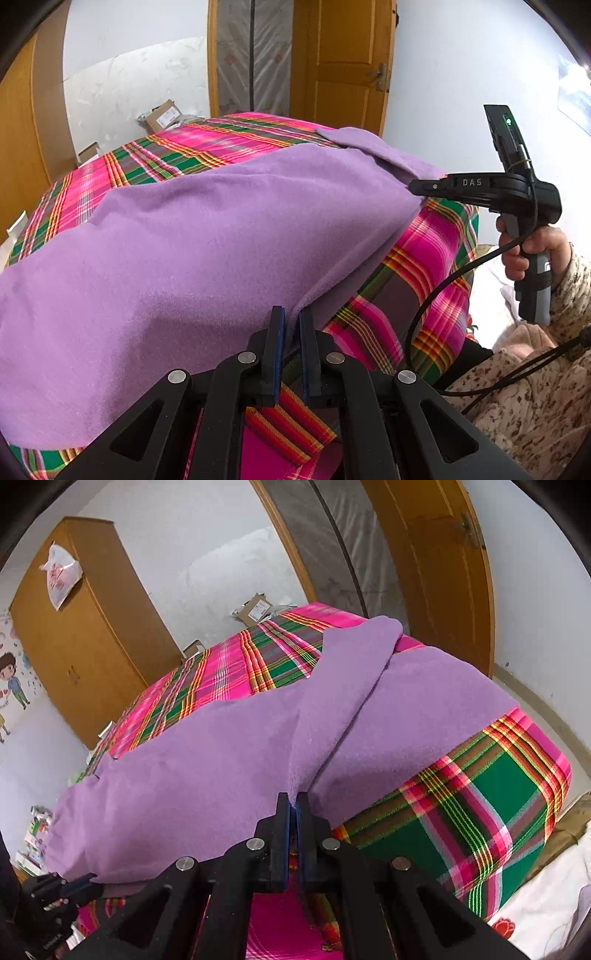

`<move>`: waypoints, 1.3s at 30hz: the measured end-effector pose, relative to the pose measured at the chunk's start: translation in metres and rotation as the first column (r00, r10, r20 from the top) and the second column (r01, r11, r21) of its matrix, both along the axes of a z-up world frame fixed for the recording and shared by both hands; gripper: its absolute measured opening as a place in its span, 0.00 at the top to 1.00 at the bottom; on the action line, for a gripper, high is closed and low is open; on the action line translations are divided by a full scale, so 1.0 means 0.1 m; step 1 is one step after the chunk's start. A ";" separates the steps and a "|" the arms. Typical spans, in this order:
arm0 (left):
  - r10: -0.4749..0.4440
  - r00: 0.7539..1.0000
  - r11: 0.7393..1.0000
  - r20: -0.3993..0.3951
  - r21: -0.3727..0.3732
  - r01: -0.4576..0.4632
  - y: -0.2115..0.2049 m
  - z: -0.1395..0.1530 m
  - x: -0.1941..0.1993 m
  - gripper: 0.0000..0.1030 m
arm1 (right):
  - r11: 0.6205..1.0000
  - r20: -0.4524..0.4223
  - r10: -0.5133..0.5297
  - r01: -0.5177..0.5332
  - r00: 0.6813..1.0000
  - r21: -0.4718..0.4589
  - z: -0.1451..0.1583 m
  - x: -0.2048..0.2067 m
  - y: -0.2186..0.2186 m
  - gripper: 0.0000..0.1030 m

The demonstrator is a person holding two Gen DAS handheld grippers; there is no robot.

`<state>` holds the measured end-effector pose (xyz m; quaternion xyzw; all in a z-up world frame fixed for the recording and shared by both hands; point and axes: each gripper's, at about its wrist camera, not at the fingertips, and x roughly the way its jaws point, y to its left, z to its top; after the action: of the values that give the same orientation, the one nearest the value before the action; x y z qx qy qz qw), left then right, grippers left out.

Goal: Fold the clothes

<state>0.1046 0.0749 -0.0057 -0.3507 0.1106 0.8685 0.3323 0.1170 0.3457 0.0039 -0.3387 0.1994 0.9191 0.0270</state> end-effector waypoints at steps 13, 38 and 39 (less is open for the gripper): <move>-0.093 0.996 0.987 -0.012 0.132 0.093 0.10 0.37 -0.03 0.87 | 0.994 -0.038 0.018 -0.014 0.999 0.110 0.10 0.11 -0.07 0.93; -0.216 0.964 0.971 0.158 0.143 0.194 1.06 0.03 -0.48 0.87 | 0.981 -0.014 0.038 -0.035 0.999 0.190 0.29 -0.19 0.31 0.90; -0.219 0.962 0.969 0.164 0.151 0.195 1.08 0.02 -0.48 0.87 | 0.979 -0.019 0.036 -0.032 0.999 0.199 0.33 -0.24 0.34 0.90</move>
<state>0.0562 0.1832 -0.0035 -0.3908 0.0582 0.7993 0.4528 0.0926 0.3796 0.0374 -0.3274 0.1010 0.9385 0.0428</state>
